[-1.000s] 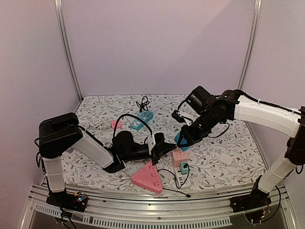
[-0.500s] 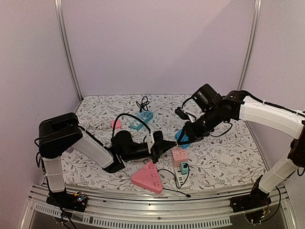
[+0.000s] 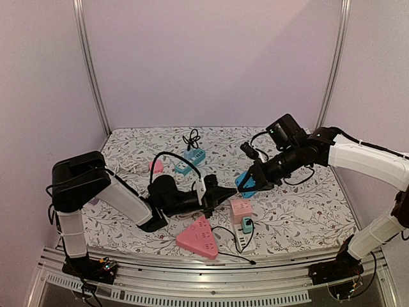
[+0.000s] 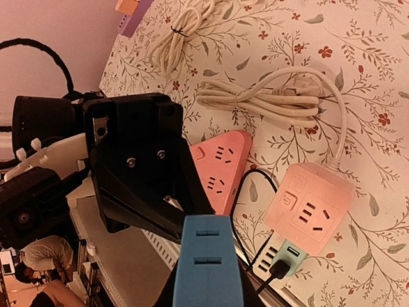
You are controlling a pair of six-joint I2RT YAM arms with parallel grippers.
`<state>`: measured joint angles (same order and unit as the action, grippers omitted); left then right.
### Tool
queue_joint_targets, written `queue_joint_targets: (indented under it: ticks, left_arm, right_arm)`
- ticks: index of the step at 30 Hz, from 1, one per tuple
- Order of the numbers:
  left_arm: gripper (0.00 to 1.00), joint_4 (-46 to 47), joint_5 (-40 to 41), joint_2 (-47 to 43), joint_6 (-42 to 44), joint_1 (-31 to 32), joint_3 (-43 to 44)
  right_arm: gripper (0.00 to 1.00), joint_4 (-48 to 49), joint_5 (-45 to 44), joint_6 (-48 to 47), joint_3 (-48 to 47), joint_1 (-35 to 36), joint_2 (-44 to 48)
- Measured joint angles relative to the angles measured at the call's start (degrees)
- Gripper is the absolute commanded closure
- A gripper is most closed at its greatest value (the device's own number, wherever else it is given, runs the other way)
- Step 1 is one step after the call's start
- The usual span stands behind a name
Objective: Insert the plug
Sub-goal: Adjust the plug.
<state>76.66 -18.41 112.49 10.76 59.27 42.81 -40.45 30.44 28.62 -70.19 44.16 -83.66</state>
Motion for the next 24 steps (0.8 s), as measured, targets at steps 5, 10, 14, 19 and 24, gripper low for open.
queue_joint_targets:
  ticks: [5,10,14,19,24]
  left_arm:
    - [0.85,-0.57,0.04,-0.07,0.26,0.11,-0.11]
    - [0.72,-2.34,0.09,-0.07,0.52,0.13,-0.26]
    - [0.5,-2.8,0.24,-0.07,0.85,0.15,-0.39]
    - [0.2,-6.86,1.84,-0.07,-1.29,0.22,-0.68]
    - [0.04,-16.33,2.23,-0.09,-5.92,0.26,-0.68]
  right_arm:
    - [1.0,2.19,2.14,1.11,0.63,0.02,1.49]
    - [1.0,3.76,3.58,1.36,0.63,0.07,2.73]
    - [1.0,2.95,2.29,1.62,0.61,0.0,2.84]
    - [1.0,-6.12,-6.8,3.63,-3.61,0.0,1.99]
    - [1.0,-15.58,-18.29,7.15,-13.51,2.93,-3.41]
